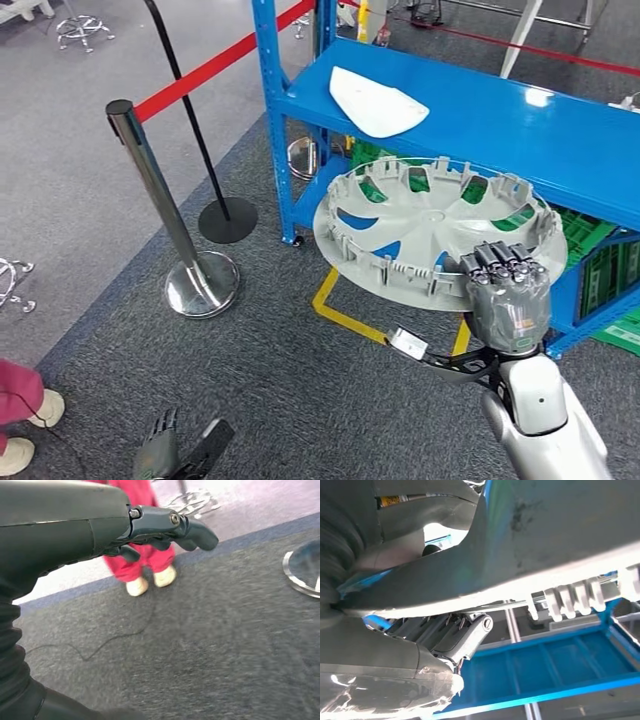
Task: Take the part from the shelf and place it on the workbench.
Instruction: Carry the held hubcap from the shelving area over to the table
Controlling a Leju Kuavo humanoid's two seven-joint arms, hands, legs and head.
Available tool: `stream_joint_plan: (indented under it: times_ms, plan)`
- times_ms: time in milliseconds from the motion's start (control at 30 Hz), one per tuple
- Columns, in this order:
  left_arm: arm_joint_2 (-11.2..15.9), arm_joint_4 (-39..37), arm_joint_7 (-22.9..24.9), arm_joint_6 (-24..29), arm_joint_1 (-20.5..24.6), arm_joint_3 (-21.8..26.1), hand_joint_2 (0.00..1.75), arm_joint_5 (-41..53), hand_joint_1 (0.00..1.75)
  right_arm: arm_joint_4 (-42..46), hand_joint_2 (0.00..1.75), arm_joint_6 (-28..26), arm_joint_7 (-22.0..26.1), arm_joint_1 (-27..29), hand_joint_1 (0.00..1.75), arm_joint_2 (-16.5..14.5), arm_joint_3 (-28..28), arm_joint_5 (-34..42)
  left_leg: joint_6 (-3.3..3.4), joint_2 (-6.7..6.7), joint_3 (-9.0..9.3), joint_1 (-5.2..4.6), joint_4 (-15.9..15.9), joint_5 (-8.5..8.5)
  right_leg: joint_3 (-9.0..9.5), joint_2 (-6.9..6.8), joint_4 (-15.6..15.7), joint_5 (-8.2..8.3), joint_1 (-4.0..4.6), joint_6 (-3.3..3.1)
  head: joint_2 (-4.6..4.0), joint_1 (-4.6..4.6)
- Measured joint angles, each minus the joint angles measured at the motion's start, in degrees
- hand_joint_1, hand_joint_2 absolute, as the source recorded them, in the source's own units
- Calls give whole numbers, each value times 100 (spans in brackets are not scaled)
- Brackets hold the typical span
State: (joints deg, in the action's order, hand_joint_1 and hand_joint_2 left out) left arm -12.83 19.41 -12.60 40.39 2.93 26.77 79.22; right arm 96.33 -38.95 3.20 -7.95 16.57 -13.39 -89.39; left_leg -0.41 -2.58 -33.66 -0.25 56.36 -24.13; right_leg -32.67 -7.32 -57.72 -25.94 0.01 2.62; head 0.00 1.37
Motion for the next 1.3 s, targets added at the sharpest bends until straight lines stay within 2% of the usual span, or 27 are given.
stream_joint_plan:
  times_ms: [33,67,133,200,233,267,300,367,433,467,500,533,600,633,667,733,767,800,833,900,967,1033,1100,1167,1233,1267,1300]
  plan:
    - [2,0,1,0,-10,4,175,1,0,1,175,0,9,3,175,0,2,0,43,66,-10,5,-12,19,-17,65,-33,-43,-16,29,0,-2]
    - [4,0,1,0,-11,9,175,2,0,1,175,0,20,9,175,0,3,0,88,133,-18,12,-24,41,-75,208,-167,-145,-33,52,1,-10]
    - [2,0,1,0,1,19,175,4,0,1,175,0,37,31,175,1,10,0,146,269,-39,20,-34,71,-356,581,-817,-511,-51,68,2,-37]
    - [2,-1,1,0,5,31,175,6,0,0,175,0,52,68,175,2,15,0,176,420,-63,9,-32,91,-690,721,-1567,-809,-46,60,1,-50]
    - [5,-2,1,0,1,41,175,6,0,-1,175,0,64,89,175,2,15,0,179,502,-70,4,-30,101,-752,734,-1700,-810,-44,55,0,-51]
    - [9,-3,1,0,-3,54,175,5,0,-1,175,0,78,107,175,2,14,0,176,590,-72,3,-25,110,-697,743,-1591,-696,-47,47,0,-50]
    - [12,-3,1,0,-4,65,175,6,0,0,175,0,91,119,175,2,14,0,167,677,-73,6,-17,118,-538,776,-1271,-497,-55,39,0,-51]
    - [16,-4,1,0,1,79,175,5,0,2,175,0,116,125,175,1,15,0,132,838,-98,9,21,132,-142,1036,-481,-183,-103,35,1,-49]
    - [27,-5,1,0,5,89,175,1,0,8,175,0,142,131,175,0,15,0,63,967,-179,22,54,168,25,1263,-142,-135,-131,29,2,-44]
    - [33,-7,1,0,0,96,175,-1,0,12,175,0,155,135,175,-1,14,0,18,1033,-225,33,60,196,29,1271,-130,-143,-126,17,2,-41]
    - [41,-9,1,0,-9,102,175,-4,0,14,175,0,161,137,175,-4,12,0,-22,1102,-258,48,52,222,14,1203,-138,-133,-122,-11,2,-39]
    - [50,-11,1,0,-20,108,175,-6,0,15,175,0,165,136,175,-7,12,0,-58,1065,-290,42,69,214,9,1128,-131,-118,-125,-44,2,-39]
    - [61,-15,1,0,-19,115,175,-10,0,16,175,0,171,136,175,-14,18,0,-123,749,-450,16,363,20,9,954,-104,-88,-135,-114,2,4]
    - [63,-15,1,0,-10,117,175,-10,0,16,175,0,174,138,175,-16,24,0,-151,527,-609,8,698,-170,7,862,-100,-82,-126,-136,2,26]
    - [64,-15,1,0,0,118,175,-10,0,17,175,0,177,141,175,-17,28,0,-171,397,-787,15,1086,-362,2,777,-100,-81,-117,-149,2,44]
    - [69,-21,1,0,7,120,175,-10,0,17,175,0,190,157,175,-21,32,0,-189,323,-1050,30,1682,-569,-3,596,-100,-83,-108,-153,2,46]
    - [75,-25,1,0,6,122,175,-11,0,17,175,0,196,166,175,-25,32,0,-188,316,-1032,32,1683,-517,-3,510,-100,-83,-106,-153,2,45]
    - [85,-30,1,0,5,125,175,-13,0,17,175,0,202,172,175,-33,30,0,-181,294,-907,31,1479,-382,0,422,-101,-85,-105,-152,2,46]
    - [96,-32,1,0,7,131,175,-16,0,17,175,0,203,172,175,-43,30,0,-167,223,-685,24,1102,-198,7,347,-101,-88,-102,-146,2,45]
    - [111,-33,0,0,25,142,175,-25,0,17,175,0,204,162,175,-57,31,0,-115,3,-260,-13,350,48,13,225,-110,-107,-69,-112,2,46]
    - [124,-35,-1,0,36,151,175,-36,0,17,175,0,208,155,175,-62,32,0,-39,-68,-136,-48,68,86,16,120,-108,-118,-32,-61,2,39]
    - [140,-44,0,0,19,157,175,-48,0,17,175,0,211,150,175,-71,24,0,48,59,-156,-45,34,113,27,38,-86,-129,-38,-4,2,31]
    - [153,-53,-1,2,16,167,175,-55,0,17,175,0,212,149,175,-83,17,0,127,192,-147,-19,-4,147,-60,246,-296,-289,-59,36,2,16]
    - [157,-57,-1,3,31,182,175,-56,0,17,175,0,213,157,175,-87,17,0,175,329,-141,-4,-15,163,-384,599,-1005,-639,-66,46,2,-19]
    - [156,-66,-1,1,35,200,175,-56,0,17,175,0,213,177,175,-89,16,0,190,483,-141,-7,-13,167,-748,727,-1708,-865,-60,51,2,-37]
    - [156,-69,-1,1,33,208,175,-56,0,17,175,0,213,187,175,-89,15,0,190,565,-141,-7,-10,168,-810,738,-1779,-821,-60,51,2,-36]
    - [156,-72,-1,0,32,216,175,-56,0,17,175,0,213,195,175,-90,14,0,188,652,-140,-3,-2,170,-760,752,-1616,-668,-65,50,2,-35]
